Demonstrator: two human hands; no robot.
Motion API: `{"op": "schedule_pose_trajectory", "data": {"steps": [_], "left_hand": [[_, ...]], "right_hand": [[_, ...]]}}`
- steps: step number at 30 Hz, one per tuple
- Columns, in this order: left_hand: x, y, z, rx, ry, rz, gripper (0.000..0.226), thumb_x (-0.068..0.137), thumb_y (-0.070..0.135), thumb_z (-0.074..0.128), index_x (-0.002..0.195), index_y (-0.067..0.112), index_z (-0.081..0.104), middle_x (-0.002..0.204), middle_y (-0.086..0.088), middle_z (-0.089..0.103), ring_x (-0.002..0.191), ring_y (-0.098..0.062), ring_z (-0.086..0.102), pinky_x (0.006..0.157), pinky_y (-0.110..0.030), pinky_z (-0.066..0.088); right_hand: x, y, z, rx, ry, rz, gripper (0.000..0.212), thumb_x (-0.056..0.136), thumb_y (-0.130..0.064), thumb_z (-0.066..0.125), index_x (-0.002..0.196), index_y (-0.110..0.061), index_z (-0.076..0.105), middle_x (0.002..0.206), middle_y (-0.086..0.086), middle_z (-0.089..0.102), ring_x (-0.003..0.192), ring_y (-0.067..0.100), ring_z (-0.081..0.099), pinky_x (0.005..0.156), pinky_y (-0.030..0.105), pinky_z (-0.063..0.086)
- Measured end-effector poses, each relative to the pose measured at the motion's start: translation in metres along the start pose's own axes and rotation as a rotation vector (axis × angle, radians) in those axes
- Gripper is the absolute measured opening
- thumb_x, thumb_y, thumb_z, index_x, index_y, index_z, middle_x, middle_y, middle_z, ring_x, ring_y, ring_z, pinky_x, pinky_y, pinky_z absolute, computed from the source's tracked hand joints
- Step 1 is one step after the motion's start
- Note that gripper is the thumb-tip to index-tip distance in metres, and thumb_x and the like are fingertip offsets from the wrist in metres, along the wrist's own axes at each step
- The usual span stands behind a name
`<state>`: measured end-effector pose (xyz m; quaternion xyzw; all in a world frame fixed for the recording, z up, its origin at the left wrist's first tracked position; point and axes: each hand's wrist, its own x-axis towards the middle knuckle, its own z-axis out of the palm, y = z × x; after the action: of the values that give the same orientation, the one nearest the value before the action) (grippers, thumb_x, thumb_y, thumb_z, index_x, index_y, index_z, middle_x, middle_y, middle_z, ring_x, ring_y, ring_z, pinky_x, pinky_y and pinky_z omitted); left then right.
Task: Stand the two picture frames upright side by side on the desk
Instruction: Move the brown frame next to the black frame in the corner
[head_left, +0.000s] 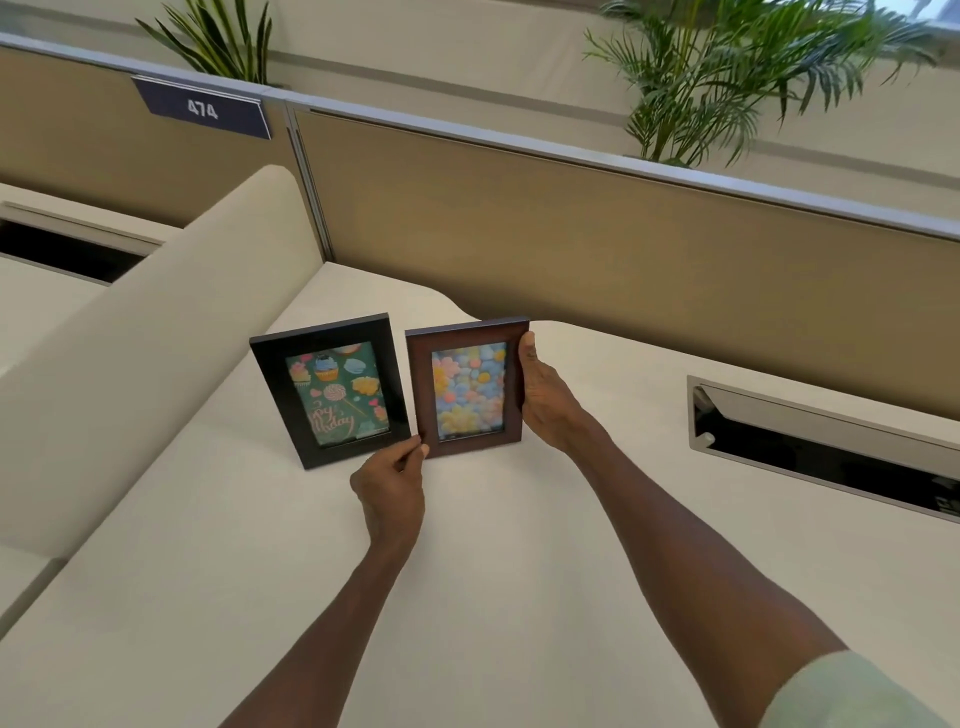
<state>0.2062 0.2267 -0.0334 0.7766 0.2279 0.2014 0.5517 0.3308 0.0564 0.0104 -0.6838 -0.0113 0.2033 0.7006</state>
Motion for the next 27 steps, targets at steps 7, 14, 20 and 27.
{"op": "schedule_pose_trajectory", "data": {"steps": [7,14,20,27], "left_hand": [[0.005,-0.010,0.010,-0.021,0.101,-0.175,0.011,0.080,0.007,0.079,0.090,0.005,0.075,0.076,-0.002,0.072,0.067,-0.004,0.065,0.073,-0.026,0.057],[0.014,-0.018,0.011,-0.068,0.124,-0.248,0.013,0.079,0.011,0.081,0.085,0.007,0.071,0.072,-0.004,0.071,0.068,-0.024,0.073,0.066,-0.033,0.060],[0.017,-0.017,0.013,-0.039,0.137,-0.263,0.012,0.080,0.016,0.081,0.083,0.011,0.071,0.066,0.002,0.069,0.061,-0.022,0.071,0.063,-0.034,0.060],[0.023,-0.018,0.014,-0.044,0.148,-0.320,0.013,0.079,0.022,0.082,0.079,0.015,0.071,0.064,0.005,0.069,0.056,-0.018,0.069,0.063,-0.037,0.062]], "right_hand": [[0.011,-0.004,0.005,0.020,-0.008,-0.003,0.075,0.082,-0.079,0.032,0.119,-0.025,0.068,0.118,0.005,0.073,0.107,0.023,0.070,0.096,0.043,0.055],[0.019,-0.007,0.009,-0.006,0.001,0.009,0.067,0.081,-0.079,0.031,0.108,-0.033,0.071,0.111,0.000,0.076,0.102,0.021,0.072,0.081,0.032,0.060],[0.027,-0.007,0.008,-0.030,-0.001,0.010,0.069,0.077,-0.083,0.032,0.108,-0.034,0.071,0.112,-0.001,0.076,0.101,0.021,0.072,0.084,0.034,0.059],[0.034,-0.011,0.009,-0.009,0.010,0.028,0.066,0.087,-0.074,0.028,0.111,-0.028,0.068,0.111,0.000,0.075,0.100,0.021,0.073,0.082,0.033,0.059]]}}
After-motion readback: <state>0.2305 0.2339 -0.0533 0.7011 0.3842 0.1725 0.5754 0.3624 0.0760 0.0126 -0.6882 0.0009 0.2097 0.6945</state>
